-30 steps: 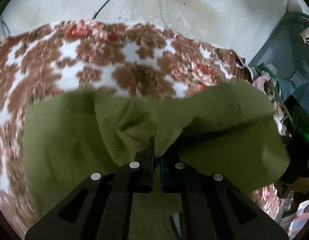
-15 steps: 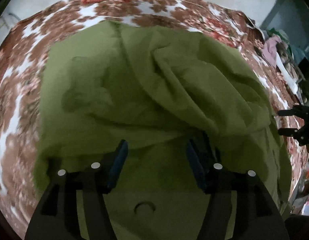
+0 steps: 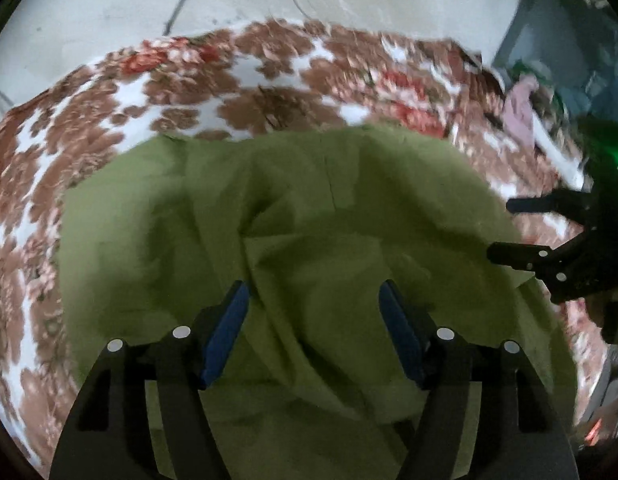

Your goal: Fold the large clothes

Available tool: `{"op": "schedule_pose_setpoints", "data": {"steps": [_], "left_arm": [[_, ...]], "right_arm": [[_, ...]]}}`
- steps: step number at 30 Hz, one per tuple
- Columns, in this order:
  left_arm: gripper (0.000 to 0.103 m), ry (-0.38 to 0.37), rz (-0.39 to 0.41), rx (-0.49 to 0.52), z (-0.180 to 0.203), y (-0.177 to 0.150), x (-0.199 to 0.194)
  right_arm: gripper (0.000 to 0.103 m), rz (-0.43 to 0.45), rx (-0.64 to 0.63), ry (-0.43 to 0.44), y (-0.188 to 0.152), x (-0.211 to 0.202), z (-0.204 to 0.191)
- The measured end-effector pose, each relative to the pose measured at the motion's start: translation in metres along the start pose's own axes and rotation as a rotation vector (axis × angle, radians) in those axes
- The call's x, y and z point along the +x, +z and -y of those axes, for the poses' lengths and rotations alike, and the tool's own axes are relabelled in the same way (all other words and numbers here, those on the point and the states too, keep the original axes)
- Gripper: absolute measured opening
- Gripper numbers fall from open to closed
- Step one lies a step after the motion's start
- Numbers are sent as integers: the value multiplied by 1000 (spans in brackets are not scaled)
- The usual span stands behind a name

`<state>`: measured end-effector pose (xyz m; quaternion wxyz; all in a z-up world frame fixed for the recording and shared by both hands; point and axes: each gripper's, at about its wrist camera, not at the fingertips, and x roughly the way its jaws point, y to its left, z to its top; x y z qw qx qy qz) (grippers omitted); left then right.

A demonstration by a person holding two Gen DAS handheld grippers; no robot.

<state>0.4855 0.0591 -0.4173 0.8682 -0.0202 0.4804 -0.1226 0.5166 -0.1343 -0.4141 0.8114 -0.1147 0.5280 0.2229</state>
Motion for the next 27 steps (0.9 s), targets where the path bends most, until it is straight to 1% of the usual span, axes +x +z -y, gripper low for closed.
{"op": "schedule_pose_setpoints", "data": {"steps": [2,4,7,10,13,16,19,21,23,25,27], "left_arm": [[67,15,-32,31,5,-5,18],[67,19,-56,34,3,-15,30],[67,23,-64,29,-2,-24,37],[67,20,-87,28,-3,-36,46],[67,24,-109,46,-2,-49,54],[67,24,-132,42,-3,-55,59],[67,31,-137,35,-3,-55,58],[67,46,-136,48,0,-50,49],[67,41,-97,56,3,-40,32],[69,27,-58,50,6,-29,15],[70,13,-20,52,9,-17,3]], "right_arm": [[92,-37,-32,-4,-3,20,-10],[92,-71,-47,-11,-9,34,-15],[92,-107,-70,-37,-20,51,-18],[92,-146,-55,-33,-32,65,-13],[93,-151,-40,-34,-42,76,-9],[93,-137,-77,-60,-51,83,-13],[93,-132,-75,-75,-55,80,-15],[93,-142,-48,-66,-51,72,-15],[93,-110,-12,-40,-42,53,-14],[94,-59,-14,-51,-34,33,-19],[94,-29,-8,-50,-27,21,-23]]}}
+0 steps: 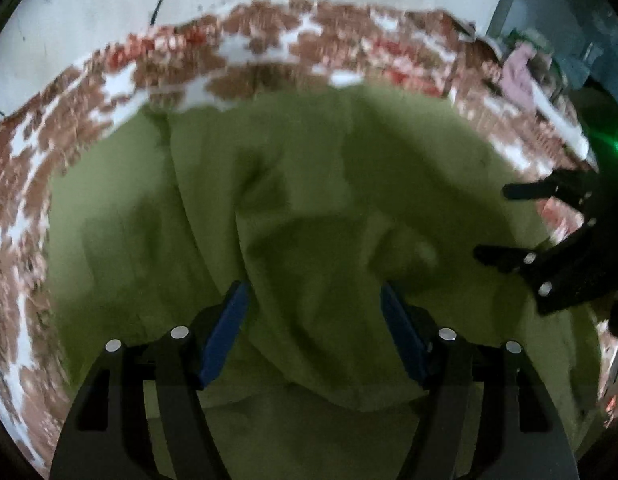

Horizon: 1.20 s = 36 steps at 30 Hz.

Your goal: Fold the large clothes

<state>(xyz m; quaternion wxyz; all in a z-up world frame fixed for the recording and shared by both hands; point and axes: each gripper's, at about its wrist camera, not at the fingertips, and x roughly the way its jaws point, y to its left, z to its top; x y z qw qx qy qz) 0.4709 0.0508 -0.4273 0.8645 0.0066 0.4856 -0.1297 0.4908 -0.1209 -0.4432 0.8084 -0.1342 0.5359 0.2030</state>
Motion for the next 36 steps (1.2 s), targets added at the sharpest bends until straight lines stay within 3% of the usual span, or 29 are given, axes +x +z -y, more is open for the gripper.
{"op": "schedule_pose_setpoints", "data": {"steps": [3,8,14,16,21,25,28,32,36], "left_arm": [[72,3,18,10,2,14,4],[72,-3,-5,-1,0,29,42],[72,-5,-92,27,-11,15,93],[76,3,-97,80,-7,9,100],[78,-21,-91,105,-9,7,101],[81,-13,-68,126,-9,7,77],[85,-9,-32,79,-17,-1,39],[86,26,-25,4,-28,-43,-18],[86,118,-57,-32,-31,-108,-69]], "right_arm": [[94,19,18,29,10,-3,-3],[94,-4,-6,25,4,29,-17],[94,-31,-8,-19,-10,54,-23],[94,-42,10,-19,-13,61,-21],[97,-36,6,-44,-18,66,-24],[97,-53,31,-45,-17,56,-22],[97,-30,76,-24,-26,27,-18],[97,-48,124,-14,-56,-1,-11],[97,-55,126,-31,-96,-20,-7]]}}
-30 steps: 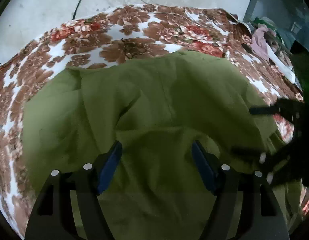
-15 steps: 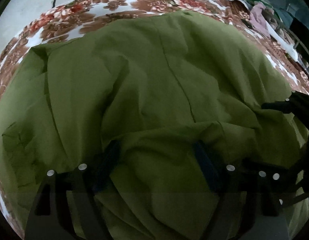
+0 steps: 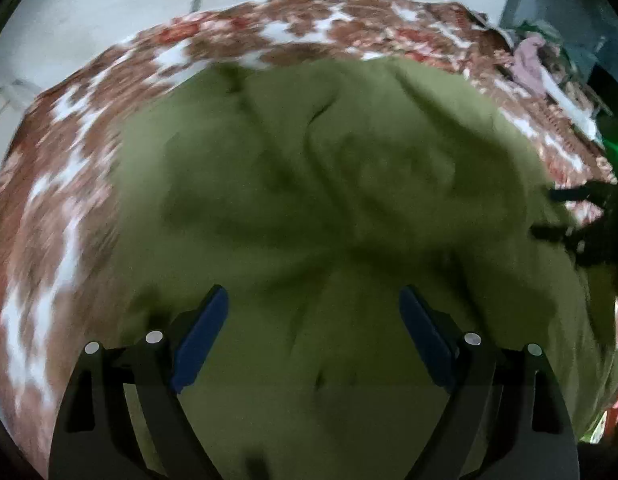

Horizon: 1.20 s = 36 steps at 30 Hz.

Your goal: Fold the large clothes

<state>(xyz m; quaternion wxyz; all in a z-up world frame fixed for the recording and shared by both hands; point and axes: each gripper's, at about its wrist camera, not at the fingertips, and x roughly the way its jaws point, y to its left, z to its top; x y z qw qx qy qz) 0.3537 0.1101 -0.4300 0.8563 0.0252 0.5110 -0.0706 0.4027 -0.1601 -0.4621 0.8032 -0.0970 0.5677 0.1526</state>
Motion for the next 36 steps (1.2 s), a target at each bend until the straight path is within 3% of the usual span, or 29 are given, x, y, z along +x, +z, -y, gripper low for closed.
{"op": "schedule_pose_setpoints", "data": {"steps": [7,11,14,20,22,24,28,30,36], "left_arm": [[86,144,-64,-180,-15,-116,-78],[86,212,-95,-292,-35,-173,-127],[86,201,-118,-381,-57,-207,-146],[86,191,-113,-463,-87,-261,-176],[86,144,-119,-529,-88,-272,-176],[86,40,-177,-601,-85,-289,-163],[86,38,-238,-562,-60,-307,-151],[86,33,-246,-554,-50,-308,-152],[86,5,-215,-479,-20,-289,-182]], "right_arm": [[97,13,-4,-31,-83,-49,18],[97,-30,53,-76,-130,-78,45],[97,-80,95,-141,-172,-86,66],[97,-164,231,-177,-252,-90,80],[97,-169,245,-166,-264,-93,77],[97,-186,270,-154,-271,-93,76],[97,-241,362,-96,-286,-96,78],[97,-223,376,-80,-290,-107,71],[97,-163,263,-1,-289,-142,20]]}}
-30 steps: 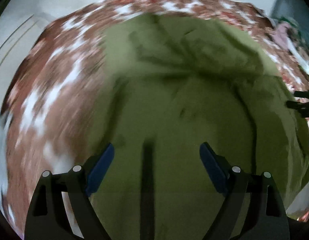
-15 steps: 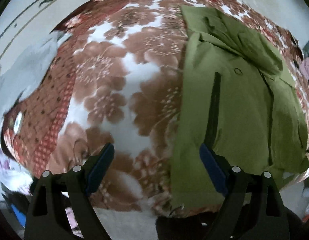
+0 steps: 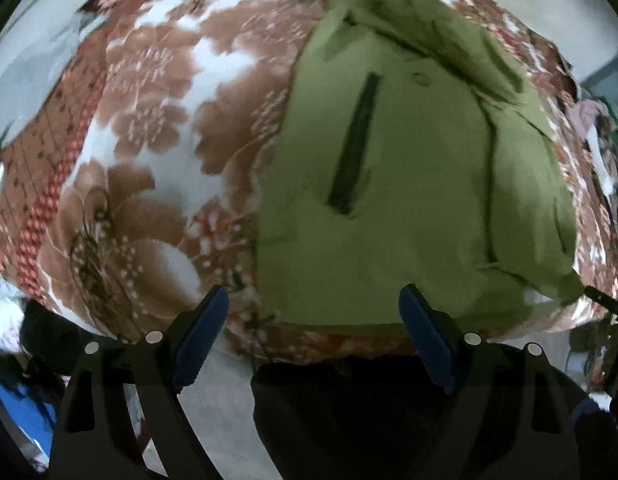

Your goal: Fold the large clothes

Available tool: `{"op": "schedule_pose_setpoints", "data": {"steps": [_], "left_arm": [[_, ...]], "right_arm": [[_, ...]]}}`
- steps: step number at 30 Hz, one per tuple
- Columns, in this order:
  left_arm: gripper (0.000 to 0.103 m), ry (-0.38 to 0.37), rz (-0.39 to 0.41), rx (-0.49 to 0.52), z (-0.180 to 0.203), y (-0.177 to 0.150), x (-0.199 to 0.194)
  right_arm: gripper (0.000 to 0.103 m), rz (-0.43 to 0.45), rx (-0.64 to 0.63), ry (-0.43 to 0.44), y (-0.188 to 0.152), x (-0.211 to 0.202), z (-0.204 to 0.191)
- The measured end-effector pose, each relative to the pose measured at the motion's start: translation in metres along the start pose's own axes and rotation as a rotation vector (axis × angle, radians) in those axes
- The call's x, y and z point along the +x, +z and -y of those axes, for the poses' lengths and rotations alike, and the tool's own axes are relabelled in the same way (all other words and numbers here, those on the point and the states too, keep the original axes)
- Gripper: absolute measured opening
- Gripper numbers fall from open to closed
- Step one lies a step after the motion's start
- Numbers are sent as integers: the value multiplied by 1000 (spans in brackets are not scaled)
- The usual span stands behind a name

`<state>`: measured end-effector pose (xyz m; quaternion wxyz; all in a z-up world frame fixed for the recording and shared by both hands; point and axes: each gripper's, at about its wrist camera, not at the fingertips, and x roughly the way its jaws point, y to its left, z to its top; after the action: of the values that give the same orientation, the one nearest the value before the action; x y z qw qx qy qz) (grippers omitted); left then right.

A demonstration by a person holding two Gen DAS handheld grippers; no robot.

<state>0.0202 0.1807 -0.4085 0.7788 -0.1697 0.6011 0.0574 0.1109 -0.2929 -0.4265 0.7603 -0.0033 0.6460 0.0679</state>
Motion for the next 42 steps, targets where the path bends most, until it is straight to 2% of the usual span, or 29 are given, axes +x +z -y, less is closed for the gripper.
{"op": "schedule_pose_setpoints", "data": {"steps": [4,8,12,17,18,19,22,23,25,26,30,31,32,34,37,38,40,41,42], "left_arm": [[86,-7,-6,48,18,0,-19],[86,-11,-6,95,36,5,-24],[86,-46,-24,127,70,7,-6],[86,-226,-95,207,144,7,35],[86,-227,-97,213,157,10,44],[86,-224,-100,214,163,12,50],[86,-211,-120,205,181,21,70],[86,-205,-127,200,184,24,74],[86,-196,-135,197,188,28,77],[86,-193,-137,199,191,29,77],[86,-192,-148,229,195,30,66],[86,-189,-150,240,198,29,63],[86,-189,-152,246,201,29,62],[86,-183,-155,265,207,29,62],[86,-174,-164,261,209,34,71],[86,-181,-174,243,208,36,79],[85,-183,-190,216,208,39,94],[84,-176,-202,211,207,39,104],[84,-163,-215,215,207,38,113]], "right_arm": [[97,2,-66,-48,-4,11,-10],[96,-1,-7,-55,-4,27,25],[89,-12,52,-4,-10,41,58],[83,-5,58,95,-17,45,72],[76,-7,54,100,-17,46,74],[64,-15,50,114,-18,48,76],[36,-21,27,136,-20,48,77],[29,-19,18,145,-21,48,76],[7,-15,26,174,-22,46,81],[5,-13,42,194,-23,43,87],[4,-11,106,217,-30,30,121],[3,-14,137,238,-34,29,130],[3,-24,189,301,-39,29,144],[4,-35,238,349,-45,31,157],[4,-51,276,367,-52,41,167],[6,-49,257,348,-53,43,166],[12,-47,191,300,-55,44,154],[19,-42,154,270,-55,43,149],[41,-35,135,254,-53,40,141]]}}
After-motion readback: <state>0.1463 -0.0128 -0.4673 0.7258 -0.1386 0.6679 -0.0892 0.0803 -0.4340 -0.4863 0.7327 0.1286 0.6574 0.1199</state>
